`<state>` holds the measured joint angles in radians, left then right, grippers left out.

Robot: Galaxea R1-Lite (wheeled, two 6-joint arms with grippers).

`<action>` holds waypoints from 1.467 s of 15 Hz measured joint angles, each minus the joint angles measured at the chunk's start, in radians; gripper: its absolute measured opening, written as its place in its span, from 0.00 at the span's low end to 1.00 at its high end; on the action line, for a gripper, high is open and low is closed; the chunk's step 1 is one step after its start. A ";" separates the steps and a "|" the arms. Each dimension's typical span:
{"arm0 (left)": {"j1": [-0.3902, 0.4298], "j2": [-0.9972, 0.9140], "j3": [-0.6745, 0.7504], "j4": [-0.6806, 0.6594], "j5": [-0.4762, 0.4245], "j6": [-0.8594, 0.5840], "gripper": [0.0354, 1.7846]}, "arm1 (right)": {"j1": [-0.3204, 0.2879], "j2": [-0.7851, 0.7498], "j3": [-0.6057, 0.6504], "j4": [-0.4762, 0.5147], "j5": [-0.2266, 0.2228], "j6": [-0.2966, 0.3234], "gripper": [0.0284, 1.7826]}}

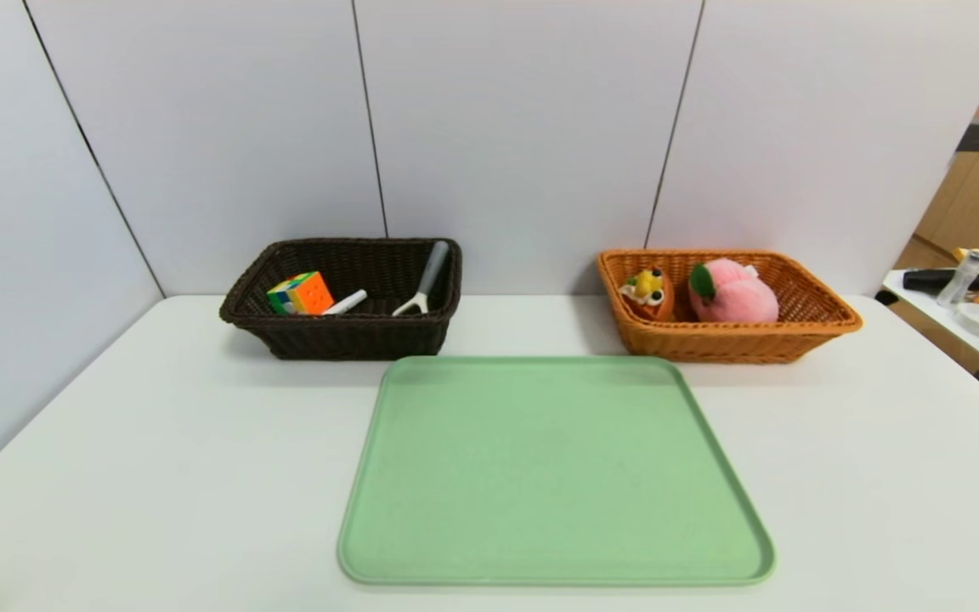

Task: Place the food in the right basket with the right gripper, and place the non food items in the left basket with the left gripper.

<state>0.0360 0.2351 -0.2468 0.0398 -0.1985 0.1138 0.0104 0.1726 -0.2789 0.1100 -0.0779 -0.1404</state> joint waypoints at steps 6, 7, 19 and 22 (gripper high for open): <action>-0.039 -0.189 0.064 0.098 -0.003 0.000 0.94 | -0.005 -0.148 0.061 -0.004 0.058 -0.010 0.95; -0.040 -0.206 0.074 0.079 0.012 0.003 0.94 | -0.006 -0.158 0.067 -0.011 0.058 -0.011 0.95; -0.042 -0.236 0.244 -0.033 0.167 0.043 0.94 | -0.005 -0.174 0.246 -0.089 0.086 -0.021 0.95; -0.042 -0.236 0.246 -0.036 0.175 -0.033 0.94 | -0.005 -0.174 0.269 -0.089 0.120 0.024 0.95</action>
<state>-0.0062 -0.0004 -0.0004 0.0036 -0.0238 0.0806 0.0051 -0.0017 -0.0100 0.0215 0.0421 -0.1164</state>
